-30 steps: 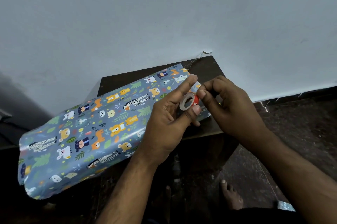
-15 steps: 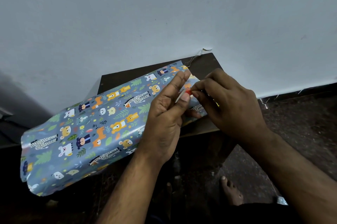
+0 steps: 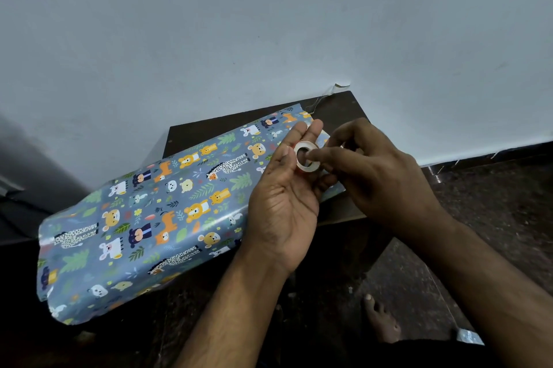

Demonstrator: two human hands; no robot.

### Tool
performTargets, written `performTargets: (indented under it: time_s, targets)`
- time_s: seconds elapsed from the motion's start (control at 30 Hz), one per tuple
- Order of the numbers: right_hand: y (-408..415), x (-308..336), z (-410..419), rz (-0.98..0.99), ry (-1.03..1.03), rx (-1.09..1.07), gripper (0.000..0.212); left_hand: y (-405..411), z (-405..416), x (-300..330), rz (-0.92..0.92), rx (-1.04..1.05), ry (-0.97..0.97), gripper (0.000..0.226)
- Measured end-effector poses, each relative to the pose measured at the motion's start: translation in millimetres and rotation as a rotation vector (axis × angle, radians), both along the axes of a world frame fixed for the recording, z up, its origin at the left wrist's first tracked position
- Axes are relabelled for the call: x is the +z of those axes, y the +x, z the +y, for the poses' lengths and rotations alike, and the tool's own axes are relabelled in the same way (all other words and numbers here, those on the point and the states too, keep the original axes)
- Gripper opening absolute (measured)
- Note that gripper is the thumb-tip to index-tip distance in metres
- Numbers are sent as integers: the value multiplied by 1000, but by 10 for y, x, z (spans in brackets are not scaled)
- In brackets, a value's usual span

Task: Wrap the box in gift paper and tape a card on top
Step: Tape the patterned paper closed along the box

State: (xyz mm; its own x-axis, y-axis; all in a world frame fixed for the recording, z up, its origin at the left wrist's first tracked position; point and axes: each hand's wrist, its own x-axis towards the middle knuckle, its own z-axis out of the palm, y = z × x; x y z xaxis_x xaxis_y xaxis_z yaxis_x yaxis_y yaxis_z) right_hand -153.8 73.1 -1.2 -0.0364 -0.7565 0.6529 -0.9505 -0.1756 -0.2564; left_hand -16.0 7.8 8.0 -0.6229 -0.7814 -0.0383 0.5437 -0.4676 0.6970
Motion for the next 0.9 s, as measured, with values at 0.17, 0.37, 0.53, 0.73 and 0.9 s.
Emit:
performTargets:
  time_s: [0.17,0.37,0.53,0.73,0.9]
  targets:
    - [-31,3,-6,67,-15,4,24,-42,39,-18,-31,-28,18,46]
    - [-151,-23,14,-99,-32,-155,20,-58,7,-79,-5,19,-26,45]
    - [-253,-149,-14,-122,177,-378,22,-50,-38,-98,-57,14,-21,46]
    - [-388,-229,-16,-211,405,-541,16,-80,8,-85,-86,-53,-29,59]
    - [-385,-314,-45,-175,534,-526,19,-79,45,-111,-101,-71,-61,58]
